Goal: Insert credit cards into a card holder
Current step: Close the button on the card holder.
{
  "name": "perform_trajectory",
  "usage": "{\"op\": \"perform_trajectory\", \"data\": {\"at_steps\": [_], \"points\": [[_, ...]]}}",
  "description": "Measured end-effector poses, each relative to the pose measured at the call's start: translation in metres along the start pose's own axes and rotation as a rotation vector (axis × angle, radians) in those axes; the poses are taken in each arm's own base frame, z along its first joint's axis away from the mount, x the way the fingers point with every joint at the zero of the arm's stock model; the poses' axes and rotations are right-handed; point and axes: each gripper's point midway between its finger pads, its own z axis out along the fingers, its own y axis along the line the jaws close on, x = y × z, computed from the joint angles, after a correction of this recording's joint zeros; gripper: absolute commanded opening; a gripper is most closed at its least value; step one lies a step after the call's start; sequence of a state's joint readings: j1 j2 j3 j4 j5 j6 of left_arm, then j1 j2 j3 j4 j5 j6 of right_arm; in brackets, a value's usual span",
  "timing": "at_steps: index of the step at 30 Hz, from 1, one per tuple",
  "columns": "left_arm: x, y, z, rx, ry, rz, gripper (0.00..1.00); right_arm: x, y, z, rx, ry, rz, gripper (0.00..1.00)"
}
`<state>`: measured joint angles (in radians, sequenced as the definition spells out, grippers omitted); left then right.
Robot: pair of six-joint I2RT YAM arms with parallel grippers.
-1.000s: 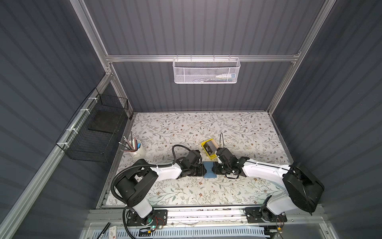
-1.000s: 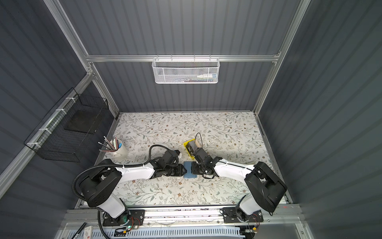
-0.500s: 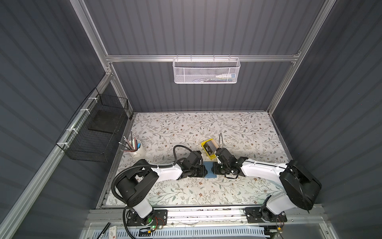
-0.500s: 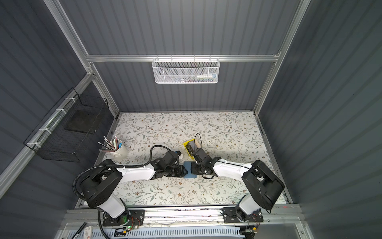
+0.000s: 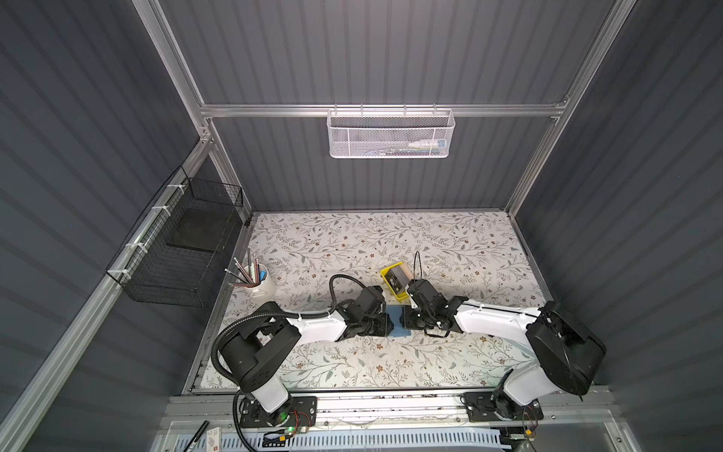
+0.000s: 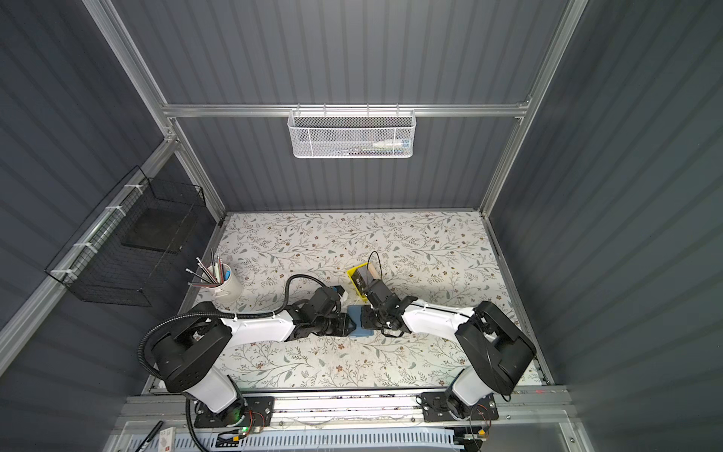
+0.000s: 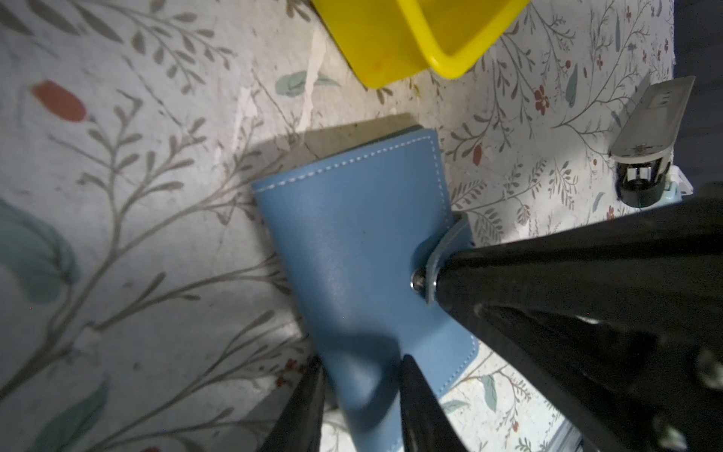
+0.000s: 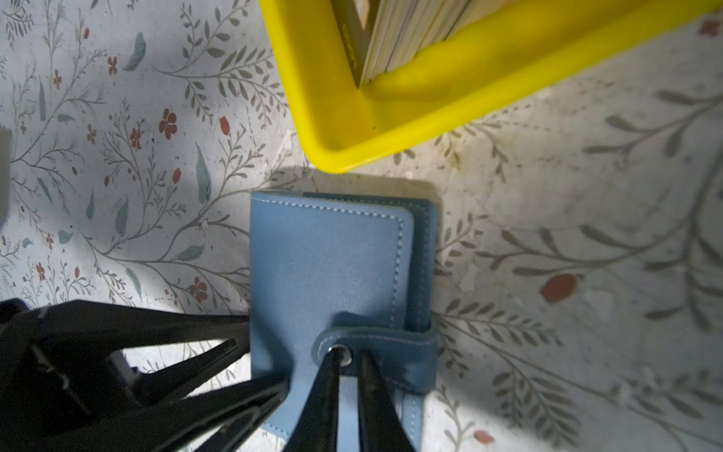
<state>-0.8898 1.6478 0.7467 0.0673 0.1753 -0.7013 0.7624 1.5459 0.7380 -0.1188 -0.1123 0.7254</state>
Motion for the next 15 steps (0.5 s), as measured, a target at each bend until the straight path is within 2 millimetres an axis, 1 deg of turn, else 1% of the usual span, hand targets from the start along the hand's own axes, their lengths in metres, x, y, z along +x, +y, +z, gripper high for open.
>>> {"op": "perform_trajectory", "data": {"at_steps": [15], "points": [[-0.0003, 0.0004, 0.0000, -0.004, -0.001, 0.002, 0.33, -0.0035, 0.0033, -0.0013, -0.005, -0.001, -0.008, 0.15]]}}
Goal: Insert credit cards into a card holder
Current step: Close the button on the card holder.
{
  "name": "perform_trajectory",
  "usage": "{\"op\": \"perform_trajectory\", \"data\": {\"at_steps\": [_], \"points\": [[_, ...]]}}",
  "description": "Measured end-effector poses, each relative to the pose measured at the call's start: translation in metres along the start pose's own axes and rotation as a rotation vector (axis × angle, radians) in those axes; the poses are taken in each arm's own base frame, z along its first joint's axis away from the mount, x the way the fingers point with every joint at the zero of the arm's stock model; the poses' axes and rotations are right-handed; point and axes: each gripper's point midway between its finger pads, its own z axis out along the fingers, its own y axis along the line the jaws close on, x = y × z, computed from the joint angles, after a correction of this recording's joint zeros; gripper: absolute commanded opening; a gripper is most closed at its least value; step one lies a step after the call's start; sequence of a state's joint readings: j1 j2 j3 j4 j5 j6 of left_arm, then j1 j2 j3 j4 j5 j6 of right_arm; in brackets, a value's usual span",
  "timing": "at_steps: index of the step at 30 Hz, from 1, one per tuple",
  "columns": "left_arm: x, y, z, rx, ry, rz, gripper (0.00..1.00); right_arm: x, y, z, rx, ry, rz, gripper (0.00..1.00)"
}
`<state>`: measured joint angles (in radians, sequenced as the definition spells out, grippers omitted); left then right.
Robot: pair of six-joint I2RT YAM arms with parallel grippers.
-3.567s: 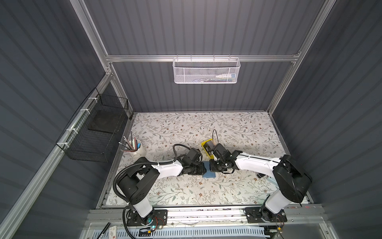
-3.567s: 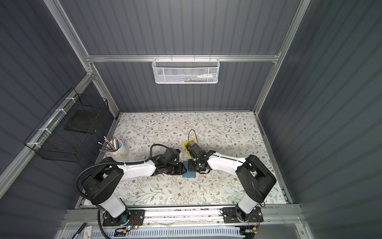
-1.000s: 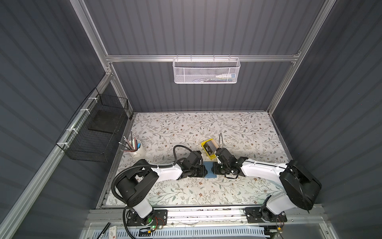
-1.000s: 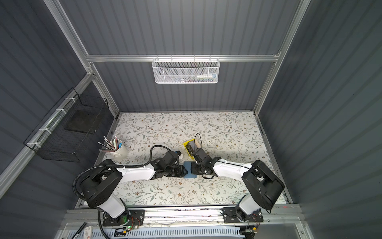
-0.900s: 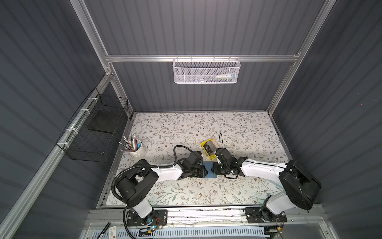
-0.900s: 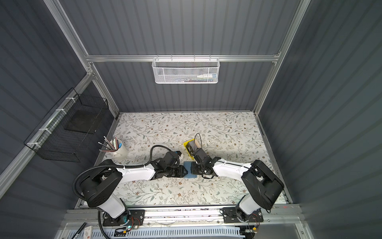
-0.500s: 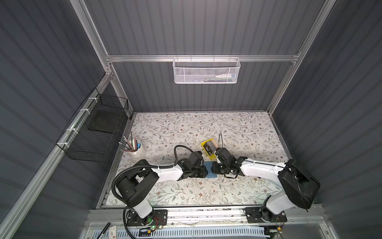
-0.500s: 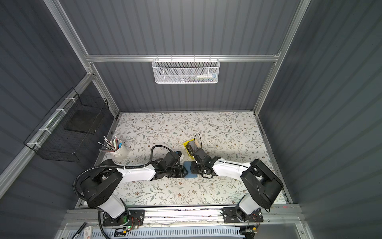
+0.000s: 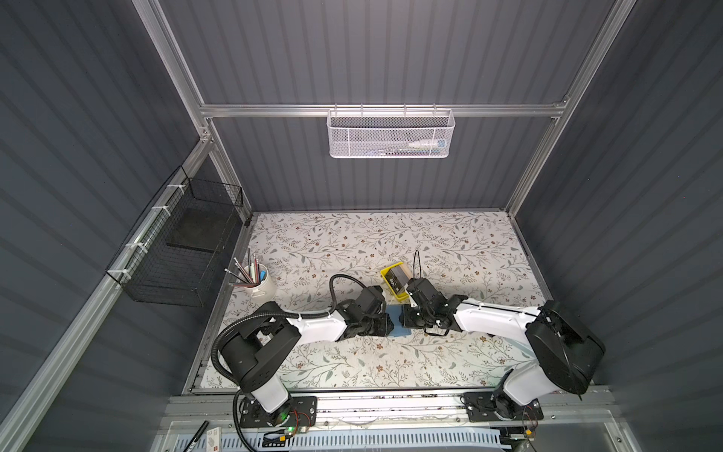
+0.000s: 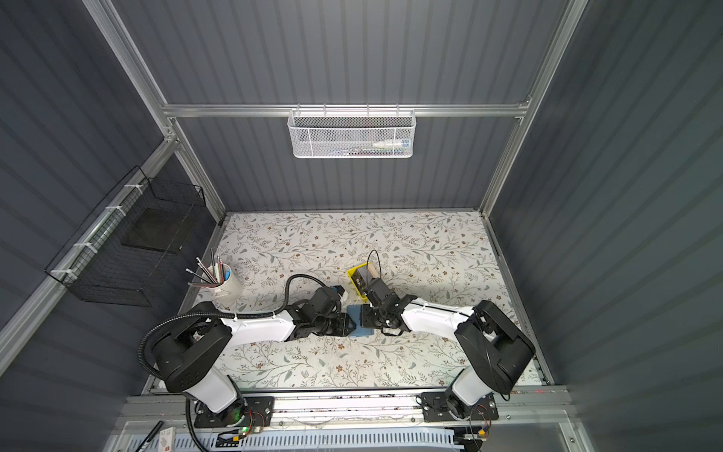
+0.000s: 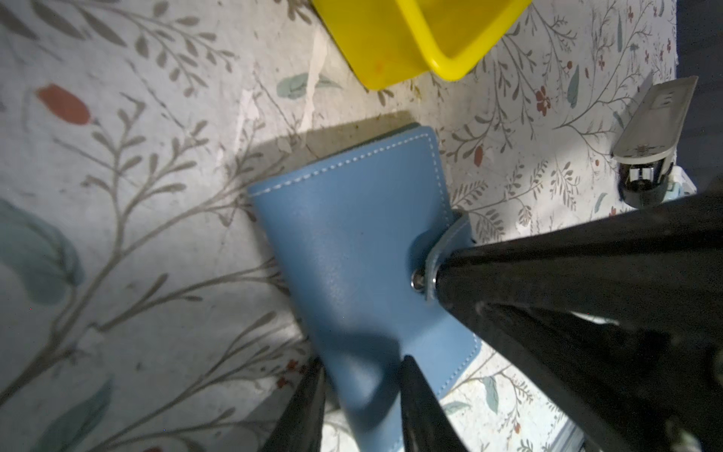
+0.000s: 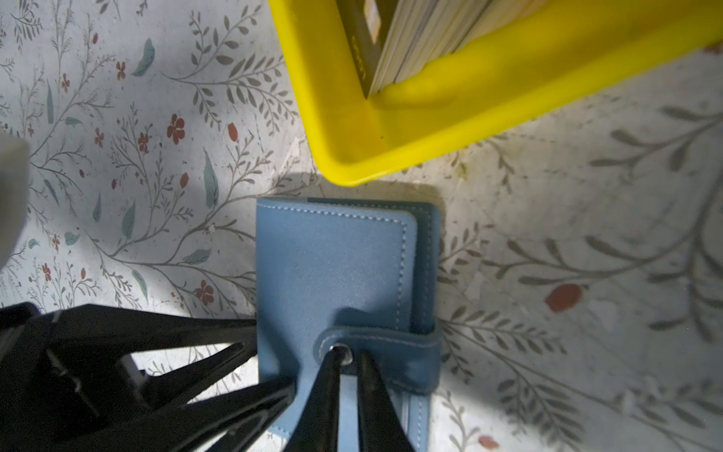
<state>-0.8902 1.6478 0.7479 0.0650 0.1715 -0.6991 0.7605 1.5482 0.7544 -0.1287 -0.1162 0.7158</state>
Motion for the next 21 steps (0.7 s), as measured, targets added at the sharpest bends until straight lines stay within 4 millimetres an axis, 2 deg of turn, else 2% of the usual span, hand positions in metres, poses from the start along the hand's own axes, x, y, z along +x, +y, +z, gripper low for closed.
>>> {"op": "perform_trajectory", "data": {"at_steps": [21], "points": [[0.0007, 0.0004, -0.0003, -0.016, 0.004, 0.002, 0.33, -0.0029, 0.0016, 0.0039, 0.019, 0.022, -0.020, 0.15]]}}
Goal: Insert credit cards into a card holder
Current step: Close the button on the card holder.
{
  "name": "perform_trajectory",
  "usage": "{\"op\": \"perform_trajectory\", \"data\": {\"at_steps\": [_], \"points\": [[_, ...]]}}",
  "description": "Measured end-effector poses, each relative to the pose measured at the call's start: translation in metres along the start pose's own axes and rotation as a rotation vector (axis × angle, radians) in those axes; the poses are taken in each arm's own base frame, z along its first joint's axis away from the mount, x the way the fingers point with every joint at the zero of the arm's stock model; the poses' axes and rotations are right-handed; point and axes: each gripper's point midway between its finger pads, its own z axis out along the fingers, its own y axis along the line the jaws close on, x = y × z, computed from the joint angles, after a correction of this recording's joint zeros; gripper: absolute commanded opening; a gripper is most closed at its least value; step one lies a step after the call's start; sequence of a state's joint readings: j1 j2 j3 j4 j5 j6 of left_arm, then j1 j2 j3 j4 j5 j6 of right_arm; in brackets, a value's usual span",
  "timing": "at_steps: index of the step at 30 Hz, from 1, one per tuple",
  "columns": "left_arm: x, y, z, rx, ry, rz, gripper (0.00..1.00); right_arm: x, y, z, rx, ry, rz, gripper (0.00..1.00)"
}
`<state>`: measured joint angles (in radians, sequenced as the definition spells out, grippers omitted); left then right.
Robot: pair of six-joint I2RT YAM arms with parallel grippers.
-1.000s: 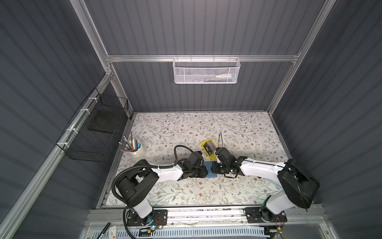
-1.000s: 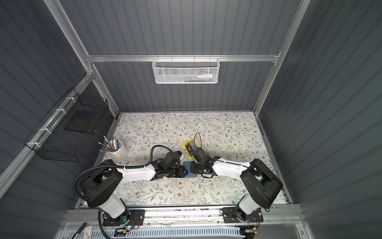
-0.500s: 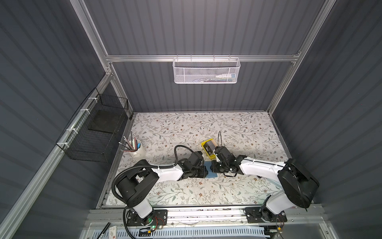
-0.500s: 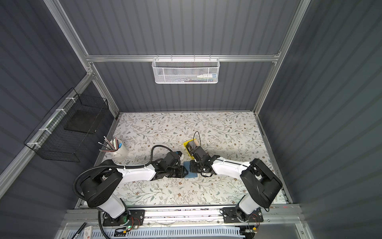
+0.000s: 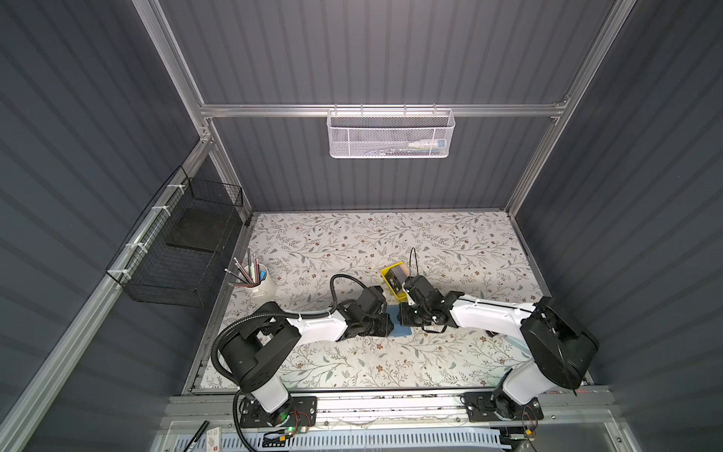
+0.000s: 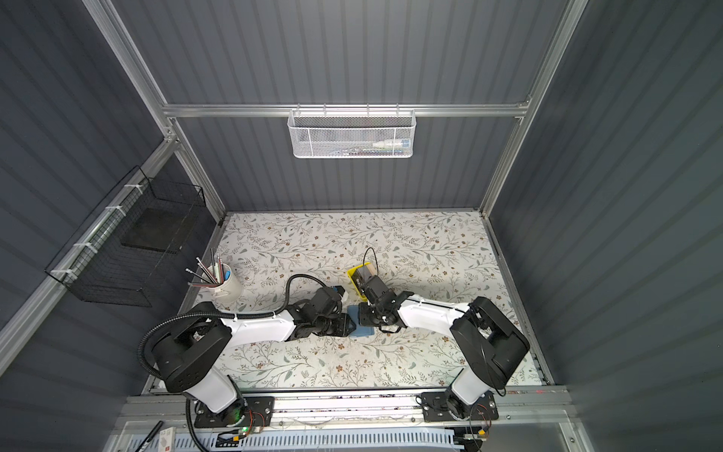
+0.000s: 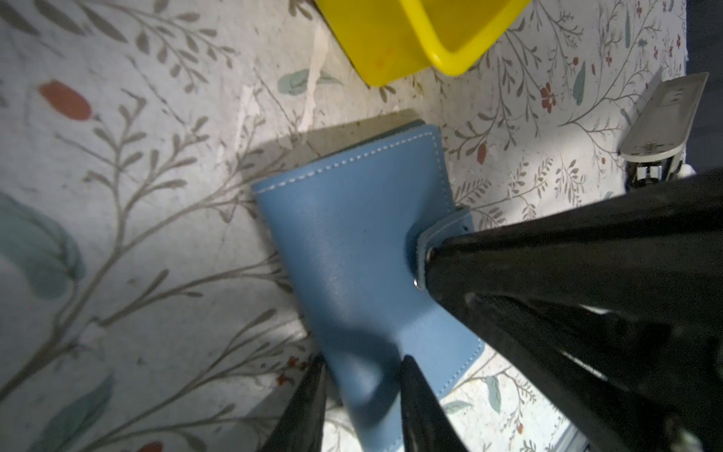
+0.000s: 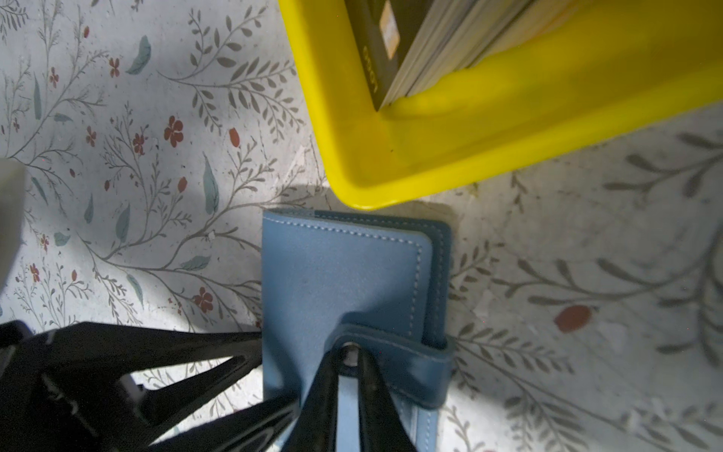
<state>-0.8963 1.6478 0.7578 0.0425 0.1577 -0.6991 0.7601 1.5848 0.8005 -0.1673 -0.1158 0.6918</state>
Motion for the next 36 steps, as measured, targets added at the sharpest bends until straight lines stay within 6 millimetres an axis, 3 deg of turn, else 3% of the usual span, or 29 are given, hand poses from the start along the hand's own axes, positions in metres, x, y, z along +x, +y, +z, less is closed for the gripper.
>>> {"op": "perform_trajectory", "data": {"at_steps": [9, 15, 27, 36], "points": [[-0.003, 0.003, -0.002, -0.040, 0.004, -0.004, 0.33, -0.007, 0.003, -0.015, -0.018, -0.026, -0.010, 0.15], [-0.017, -0.003, -0.006, -0.061, -0.021, -0.002, 0.35, -0.015, -0.003, -0.023, -0.029, -0.039, 0.002, 0.16], [-0.014, 0.003, -0.001, -0.094, 0.006, -0.008, 0.35, -0.008, 0.000, -0.026, -0.065, 0.029, -0.016, 0.17], [-0.013, 0.004, 0.005, -0.094, 0.015, -0.006, 0.35, -0.004, -0.002, -0.013, -0.042, 0.092, -0.021, 0.17]]}}
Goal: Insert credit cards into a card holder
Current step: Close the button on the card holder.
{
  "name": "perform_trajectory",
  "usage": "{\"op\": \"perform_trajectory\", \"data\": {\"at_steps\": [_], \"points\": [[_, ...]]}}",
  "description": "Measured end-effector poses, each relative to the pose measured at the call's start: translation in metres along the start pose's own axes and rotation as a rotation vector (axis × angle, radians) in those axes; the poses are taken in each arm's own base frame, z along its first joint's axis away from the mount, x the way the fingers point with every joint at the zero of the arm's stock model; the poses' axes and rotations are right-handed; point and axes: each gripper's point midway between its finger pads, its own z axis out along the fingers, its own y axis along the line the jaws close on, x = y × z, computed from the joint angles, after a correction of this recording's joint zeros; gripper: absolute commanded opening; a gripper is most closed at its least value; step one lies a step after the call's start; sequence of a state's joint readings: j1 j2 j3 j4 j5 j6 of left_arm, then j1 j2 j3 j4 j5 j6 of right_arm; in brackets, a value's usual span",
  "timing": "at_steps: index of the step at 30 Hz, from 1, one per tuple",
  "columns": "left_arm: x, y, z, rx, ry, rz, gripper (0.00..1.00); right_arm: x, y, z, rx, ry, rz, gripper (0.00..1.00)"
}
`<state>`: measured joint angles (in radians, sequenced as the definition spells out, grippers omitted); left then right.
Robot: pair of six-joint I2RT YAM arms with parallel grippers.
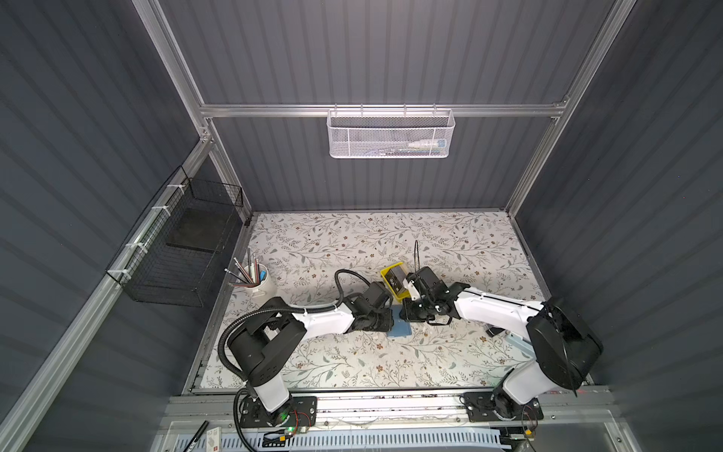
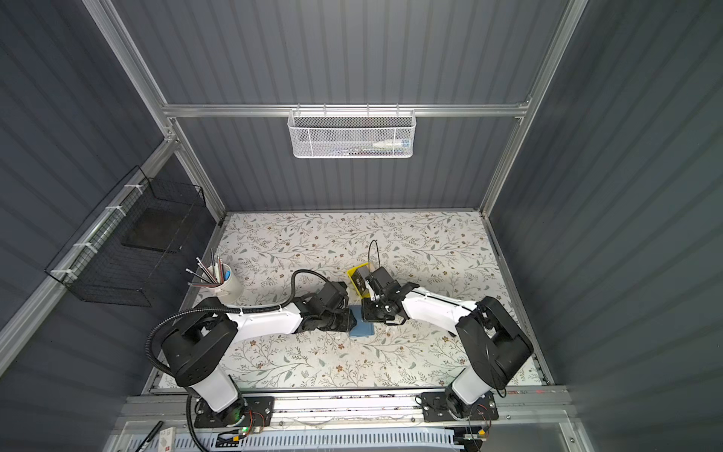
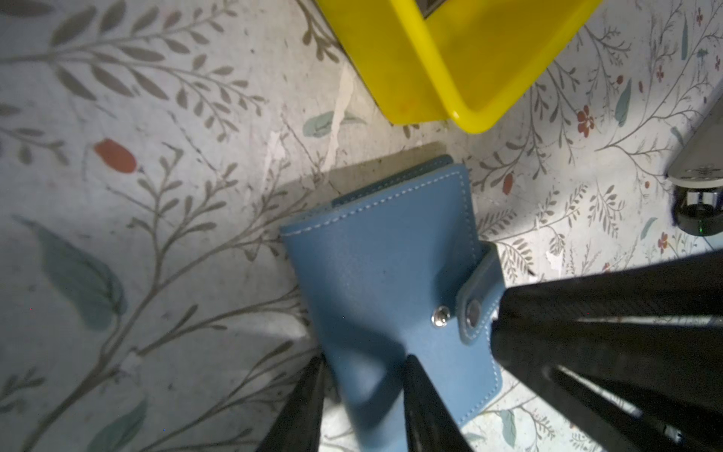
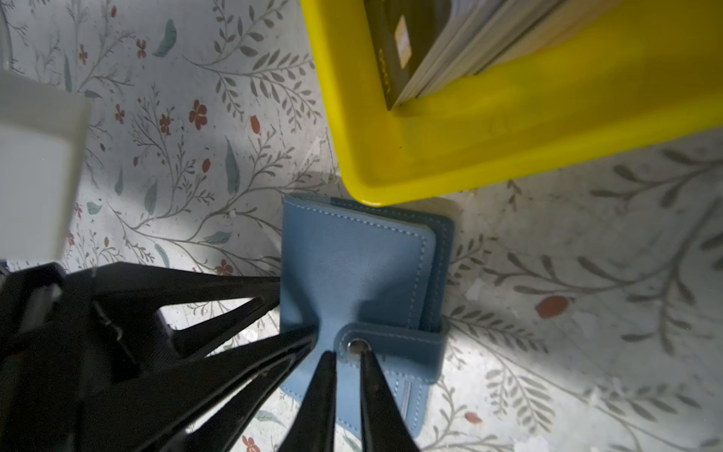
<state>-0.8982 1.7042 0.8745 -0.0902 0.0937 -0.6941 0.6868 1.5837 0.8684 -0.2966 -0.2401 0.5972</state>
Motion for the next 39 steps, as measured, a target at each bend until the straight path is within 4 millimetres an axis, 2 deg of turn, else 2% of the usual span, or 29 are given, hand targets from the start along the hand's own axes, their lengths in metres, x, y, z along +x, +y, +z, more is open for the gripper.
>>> {"op": "perform_trajectory", "data": {"at_steps": [16, 39], "points": [[-0.001, -0.001, 0.001, 0.003, 0.001, 0.000, 0.35, 0.007, -0.003, 0.011, 0.012, 0.061, -0.005, 0.17], [-0.002, -0.002, 0.002, 0.006, -0.003, 0.001, 0.35, 0.008, -0.004, 0.010, 0.020, 0.073, -0.028, 0.15]]}}
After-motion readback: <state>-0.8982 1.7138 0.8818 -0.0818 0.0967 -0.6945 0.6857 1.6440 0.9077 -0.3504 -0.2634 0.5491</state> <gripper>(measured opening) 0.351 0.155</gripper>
